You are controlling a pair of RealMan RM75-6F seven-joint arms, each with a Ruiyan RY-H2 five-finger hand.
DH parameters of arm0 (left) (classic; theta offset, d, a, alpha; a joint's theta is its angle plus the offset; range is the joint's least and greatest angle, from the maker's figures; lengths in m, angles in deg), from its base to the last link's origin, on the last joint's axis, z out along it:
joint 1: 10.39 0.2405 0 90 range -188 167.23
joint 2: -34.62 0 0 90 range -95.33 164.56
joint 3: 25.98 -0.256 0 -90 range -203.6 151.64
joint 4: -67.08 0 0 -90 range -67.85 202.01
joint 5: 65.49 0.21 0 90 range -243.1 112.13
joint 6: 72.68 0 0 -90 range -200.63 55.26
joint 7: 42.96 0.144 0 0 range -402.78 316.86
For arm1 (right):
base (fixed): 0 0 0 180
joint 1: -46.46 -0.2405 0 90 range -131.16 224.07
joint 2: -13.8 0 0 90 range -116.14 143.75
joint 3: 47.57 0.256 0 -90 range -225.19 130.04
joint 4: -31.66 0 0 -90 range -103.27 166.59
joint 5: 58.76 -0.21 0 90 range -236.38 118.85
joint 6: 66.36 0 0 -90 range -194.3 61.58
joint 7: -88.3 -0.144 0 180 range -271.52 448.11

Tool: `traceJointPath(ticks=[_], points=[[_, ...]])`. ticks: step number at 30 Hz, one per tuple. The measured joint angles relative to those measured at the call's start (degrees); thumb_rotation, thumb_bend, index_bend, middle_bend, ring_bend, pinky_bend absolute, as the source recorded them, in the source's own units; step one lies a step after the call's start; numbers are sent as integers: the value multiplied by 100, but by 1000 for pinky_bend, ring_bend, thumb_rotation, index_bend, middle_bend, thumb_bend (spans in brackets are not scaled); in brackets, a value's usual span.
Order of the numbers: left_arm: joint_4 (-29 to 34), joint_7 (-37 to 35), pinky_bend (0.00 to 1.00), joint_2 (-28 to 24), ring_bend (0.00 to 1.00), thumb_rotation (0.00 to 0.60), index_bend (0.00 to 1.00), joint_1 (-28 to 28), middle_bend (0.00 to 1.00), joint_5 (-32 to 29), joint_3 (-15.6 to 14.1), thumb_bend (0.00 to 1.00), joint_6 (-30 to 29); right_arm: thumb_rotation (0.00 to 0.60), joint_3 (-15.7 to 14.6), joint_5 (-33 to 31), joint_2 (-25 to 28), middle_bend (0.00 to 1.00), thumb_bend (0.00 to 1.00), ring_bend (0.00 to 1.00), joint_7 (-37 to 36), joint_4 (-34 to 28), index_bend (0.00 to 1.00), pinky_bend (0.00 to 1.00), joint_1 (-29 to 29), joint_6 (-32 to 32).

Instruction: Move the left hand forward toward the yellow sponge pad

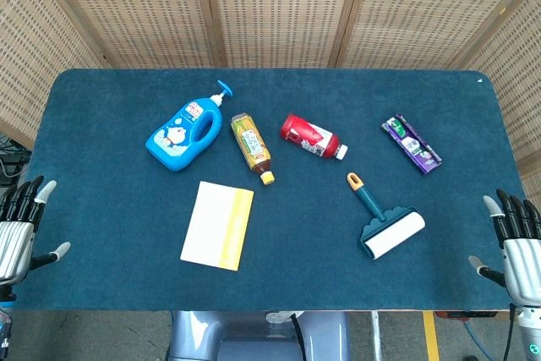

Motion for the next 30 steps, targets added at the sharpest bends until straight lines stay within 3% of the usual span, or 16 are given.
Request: traceJointPath(ticks=[10,11,12,13,14,15,16,17,18,20,21,25,30], points=[[-64,-69,0,46,0,600,0,-28,3,153,-37,0,14,600,11,-17,27,0,0,0,-55,-9,0,0,15,19],[-58,-100,3,51,46,600,0,-48,80,186,-36,0,24,600,20,-32,29,0,0,0,-57,-7,0,0,15,19],[-51,-143,78,59,206,600,0,-75,262,227,-31,0,33,600,27,-49,29,0,0,0,-57,-5,0,0,14,15],[-45,-219,194,84,348,600,0,-127,406,292,-15,0,47,600,35,-71,29,0,0,0,-55,0,0,0,10,3],[-43,-283,421,111,585,600,0,-179,630,345,-4,30,71,600,49,-106,27,0,0,0,-50,6,0,0,3,-20],[-40,-346,670,137,770,600,0,-237,781,401,4,130,110,600,59,-132,24,0,0,0,-45,11,0,0,-4,-40],[-32,-404,800,176,845,600,0,-323,844,474,15,241,190,600,68,-159,20,0,0,0,-39,16,0,0,-11,-60],[-18,-422,912,204,925,600,0,-386,922,511,21,467,273,600,84,-206,12,0,0,0,-26,26,0,0,-25,-97],[11,-423,971,228,974,600,0,-450,972,521,25,706,381,600,97,-243,4,0,0,0,-11,34,0,0,-36,-128],[146,-426,1000,257,1000,600,0,-613,1000,470,21,952,731,600,128,-324,-18,0,0,0,33,55,0,0,-62,-188],[230,-429,1000,257,1000,600,0,-690,1000,422,19,998,922,600,140,-353,-28,0,0,0,54,63,0,0,-72,-210],[688,-373,1000,252,1000,600,0,-1124,1000,-44,42,1000,2017,600,180,-477,-65,0,0,0,126,101,0,0,-102,-289],[1116,-123,1000,311,1000,600,0,-1698,1000,-1234,153,1000,3187,600,221,-632,-111,0,0,0,192,167,0,0,-135,-401]])
